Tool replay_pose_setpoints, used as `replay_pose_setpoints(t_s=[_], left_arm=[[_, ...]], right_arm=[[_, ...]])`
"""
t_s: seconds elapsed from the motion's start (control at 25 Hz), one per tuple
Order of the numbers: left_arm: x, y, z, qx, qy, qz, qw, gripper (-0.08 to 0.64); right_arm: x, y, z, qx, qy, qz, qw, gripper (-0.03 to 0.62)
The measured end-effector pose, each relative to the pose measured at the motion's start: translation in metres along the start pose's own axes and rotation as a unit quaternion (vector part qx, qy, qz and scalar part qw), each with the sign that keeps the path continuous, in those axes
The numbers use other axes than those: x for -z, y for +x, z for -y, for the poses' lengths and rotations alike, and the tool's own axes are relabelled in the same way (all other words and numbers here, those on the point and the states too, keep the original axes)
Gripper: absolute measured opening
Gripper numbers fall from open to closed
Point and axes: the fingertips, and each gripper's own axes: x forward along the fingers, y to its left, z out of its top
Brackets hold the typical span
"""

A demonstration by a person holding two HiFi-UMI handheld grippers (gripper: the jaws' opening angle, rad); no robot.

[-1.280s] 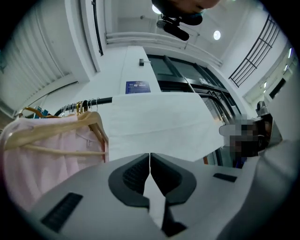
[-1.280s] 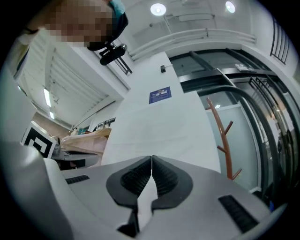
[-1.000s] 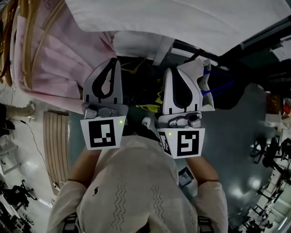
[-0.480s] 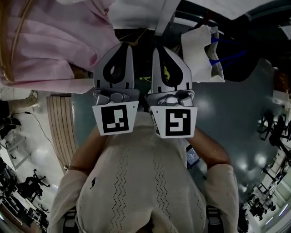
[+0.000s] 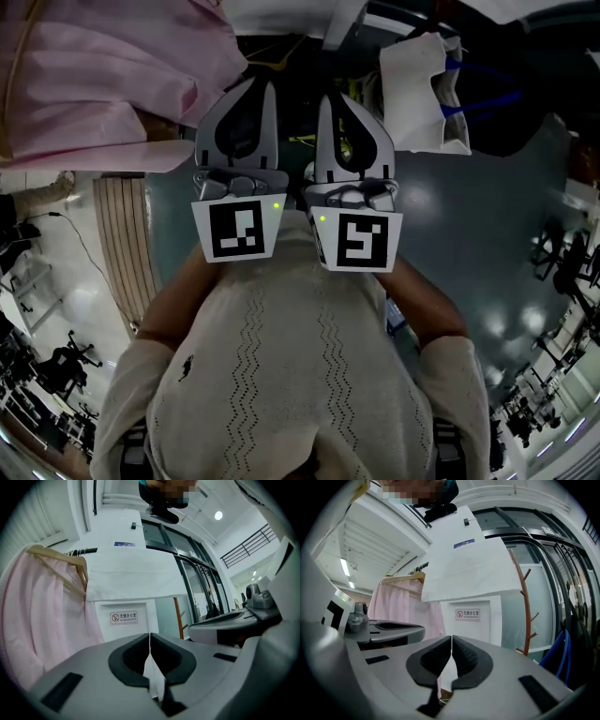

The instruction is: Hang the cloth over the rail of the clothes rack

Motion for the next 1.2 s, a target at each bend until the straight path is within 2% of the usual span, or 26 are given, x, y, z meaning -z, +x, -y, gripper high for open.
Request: replay_pose_setpoints(t_s=[0.12, 0.4, 0.56, 0.68, 0.72, 0.76, 0.88, 0.92, 1.04, 1.08, 1.2], left_arm=[[0.002, 0.001, 0.005, 0.004, -0.008, 0.001, 1.0000, 0.017], [0.007, -0.001, 0.013, 0.011, -0.008, -0.004, 0.9999, 0.017], [0.010, -0.002, 0.015, 0.029, 0.049, -0.026, 0.9981, 0.017], [0.007, 0.000, 0.010, 0.006, 0.004, -0.010, 0.9999, 0.018], [0.007, 0.000, 0.009, 0.003, 0.000, -0.009, 1.0000, 0.017], [0.007, 0.000, 0.009, 0.005, 0.007, -0.012, 0.9999, 0.017], [0.011, 0.001, 0.009, 0.022, 0.059, -0.031, 0.9975, 0.017], [0.012, 0.002, 0.008, 0.020, 0.058, -0.032, 0.9976, 0.017], [0.012, 0.004, 0.004, -0.003, -0.001, -0.016, 0.9999, 0.017], [0.012, 0.005, 0.003, -0.006, -0.010, -0.013, 0.9998, 0.017], [0.014, 0.007, 0.001, -0.010, -0.012, -0.013, 0.9998, 0.017]], right_arm=[[-0.003, 0.002, -0.001, 0.009, 0.019, 0.013, 1.000, 0.018], [-0.005, 0.000, -0.006, 0.011, 0.010, 0.019, 1.000, 0.018], [-0.004, 0.001, -0.004, 0.023, 0.016, 0.017, 0.999, 0.018], [-0.005, 0.001, 0.001, 0.037, 0.021, 0.018, 0.999, 0.018], [-0.005, 0.002, 0.003, 0.041, 0.022, 0.018, 0.999, 0.018], [-0.006, 0.003, 0.005, 0.045, 0.024, 0.018, 0.999, 0.018], [-0.001, 0.005, 0.010, 0.048, 0.016, 0.009, 0.999, 0.018], [0.002, 0.004, 0.011, 0.047, 0.007, 0.004, 0.999, 0.018], [0.006, 0.005, 0.014, 0.047, -0.003, -0.002, 0.999, 0.018], [0.007, 0.005, 0.015, 0.048, -0.002, -0.003, 0.999, 0.018], [0.010, 0.007, 0.016, 0.049, 0.004, -0.007, 0.999, 0.018]])
